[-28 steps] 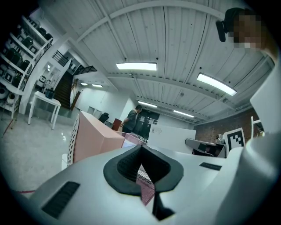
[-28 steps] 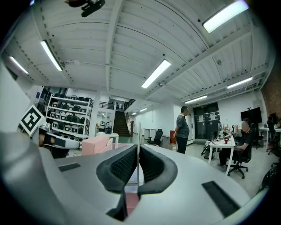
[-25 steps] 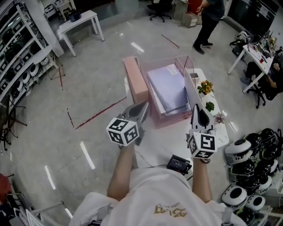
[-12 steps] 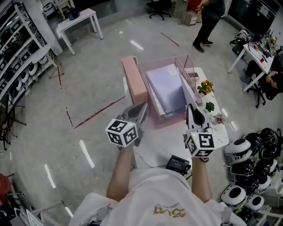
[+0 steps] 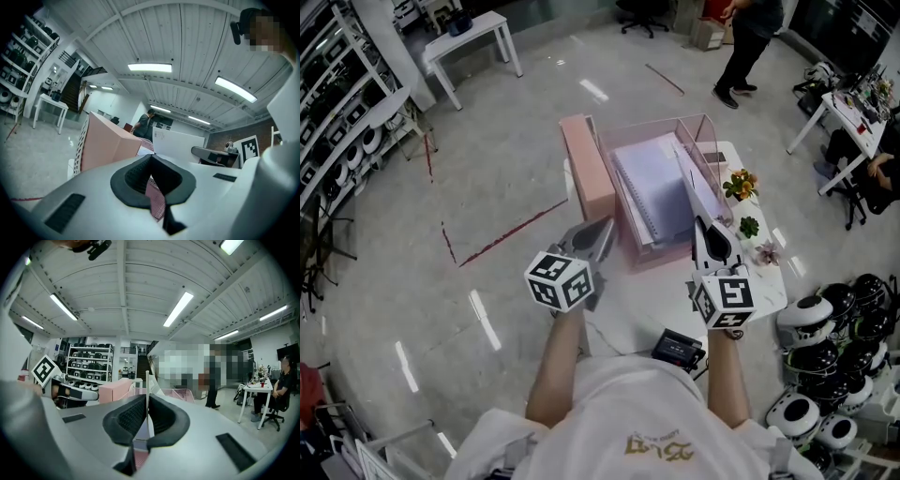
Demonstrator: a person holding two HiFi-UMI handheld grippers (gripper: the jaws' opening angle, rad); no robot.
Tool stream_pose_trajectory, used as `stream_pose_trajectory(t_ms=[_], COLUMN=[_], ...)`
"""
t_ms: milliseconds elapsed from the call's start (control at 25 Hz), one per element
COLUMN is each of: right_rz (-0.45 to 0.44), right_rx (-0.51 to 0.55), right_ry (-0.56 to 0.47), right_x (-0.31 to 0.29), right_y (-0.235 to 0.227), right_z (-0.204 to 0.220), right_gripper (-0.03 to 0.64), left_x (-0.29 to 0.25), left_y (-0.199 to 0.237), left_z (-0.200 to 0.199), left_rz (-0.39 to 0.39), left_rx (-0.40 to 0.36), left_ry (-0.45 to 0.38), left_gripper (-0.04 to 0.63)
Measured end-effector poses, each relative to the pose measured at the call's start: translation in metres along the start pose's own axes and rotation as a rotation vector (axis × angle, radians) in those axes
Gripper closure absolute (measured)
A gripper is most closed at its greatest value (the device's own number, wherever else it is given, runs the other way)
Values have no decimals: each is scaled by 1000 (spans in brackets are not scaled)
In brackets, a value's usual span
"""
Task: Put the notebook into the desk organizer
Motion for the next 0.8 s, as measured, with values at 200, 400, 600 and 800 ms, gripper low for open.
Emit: stream_pose_trajectory(t_ms=[200,400,600,800], right_rz=[-32,-67,-105,-141], right_rx=[24,33,40,60], right_ry=[21,45,70,107], right_x=[-12,-23,-34,-48], right_y=[2,2,3,-2], right_z=[1,3,6,10], right_gripper=[592,589,581,572], left_x=[1,0,-1,-6], left_y=[5,7,11,16], left_z=[1,-1,-2,3], left_rz=[-15,-15,-17,-20], left_rx=[10,19,23,37], left_ry=[-3,-14,-11,2], left_gripper=[580,580,580,580])
Point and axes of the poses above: the fingertips, and each gripper's own axes: x backward along the fingers, y to its left, z out of its underside, the point moved 8 cm from there along x, backward along the fingers, and after that the axes turned 5 degrees about z, right-handed, at the moved point
